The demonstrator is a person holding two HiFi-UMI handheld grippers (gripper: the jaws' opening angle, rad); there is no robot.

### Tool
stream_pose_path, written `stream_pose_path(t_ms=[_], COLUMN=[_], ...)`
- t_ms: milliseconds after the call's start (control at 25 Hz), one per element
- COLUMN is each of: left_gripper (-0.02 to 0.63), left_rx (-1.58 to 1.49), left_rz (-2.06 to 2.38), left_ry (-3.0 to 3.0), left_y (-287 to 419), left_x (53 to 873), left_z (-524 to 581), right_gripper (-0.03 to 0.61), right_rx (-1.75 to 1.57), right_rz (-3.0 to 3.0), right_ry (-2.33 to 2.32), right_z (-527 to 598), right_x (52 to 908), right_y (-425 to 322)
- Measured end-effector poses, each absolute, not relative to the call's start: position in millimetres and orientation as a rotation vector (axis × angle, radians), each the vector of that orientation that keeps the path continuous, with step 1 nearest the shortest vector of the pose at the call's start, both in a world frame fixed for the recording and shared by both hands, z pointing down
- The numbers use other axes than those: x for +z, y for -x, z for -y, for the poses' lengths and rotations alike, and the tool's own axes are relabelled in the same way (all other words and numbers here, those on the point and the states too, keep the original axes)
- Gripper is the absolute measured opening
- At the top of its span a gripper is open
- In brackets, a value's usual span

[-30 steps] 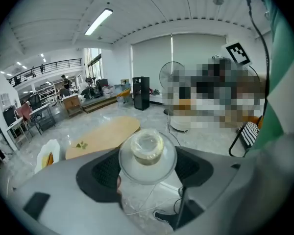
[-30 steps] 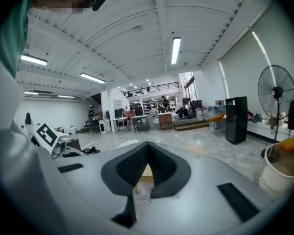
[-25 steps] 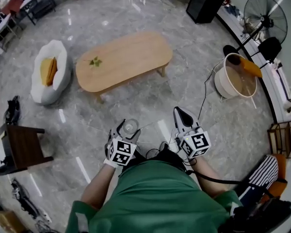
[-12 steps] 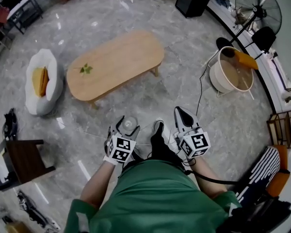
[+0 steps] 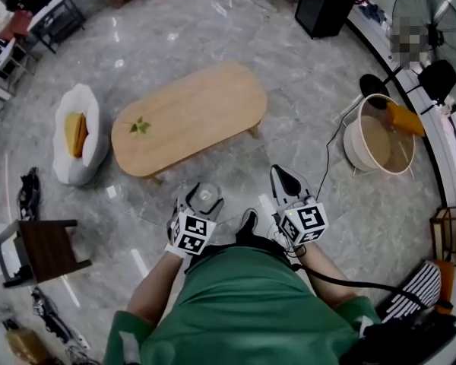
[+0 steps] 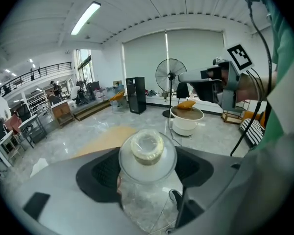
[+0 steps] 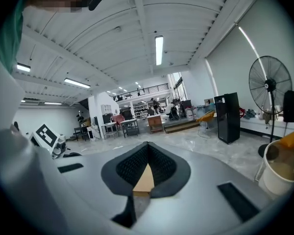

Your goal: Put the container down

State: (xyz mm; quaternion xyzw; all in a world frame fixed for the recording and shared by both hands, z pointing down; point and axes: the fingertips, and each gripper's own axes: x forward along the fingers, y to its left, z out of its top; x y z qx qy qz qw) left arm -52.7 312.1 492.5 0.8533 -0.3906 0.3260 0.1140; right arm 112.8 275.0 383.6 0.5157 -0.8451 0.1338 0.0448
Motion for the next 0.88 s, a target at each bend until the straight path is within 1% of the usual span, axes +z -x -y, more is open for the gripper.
stream_pose_path(t_ms=[240, 560, 880], left_gripper=[0.339, 0.339, 0.339], left_rx=[0.934, 0.931, 0.949], left_rz=[1.252, 1.304, 1.279], left_ry=[-2.451, -2.384, -2.372], left_y=[20.8, 16.9, 22.0], left_x=[481.0, 485.3, 512.4], left_z=[-256.9, -205.9, -116.9], right_gripper=[0.014, 0.014, 0.014], right_rx=[0.423, 0.429, 0.391], right_rz=[2.639, 2.675, 2.653], right_ry=[-1.477, -1.396, -1.4], right_z=[-216.3, -164.4, -93.9], right_x=[385.1, 385.9, 391.9], right_y=[-140.1, -142.4, -146.9])
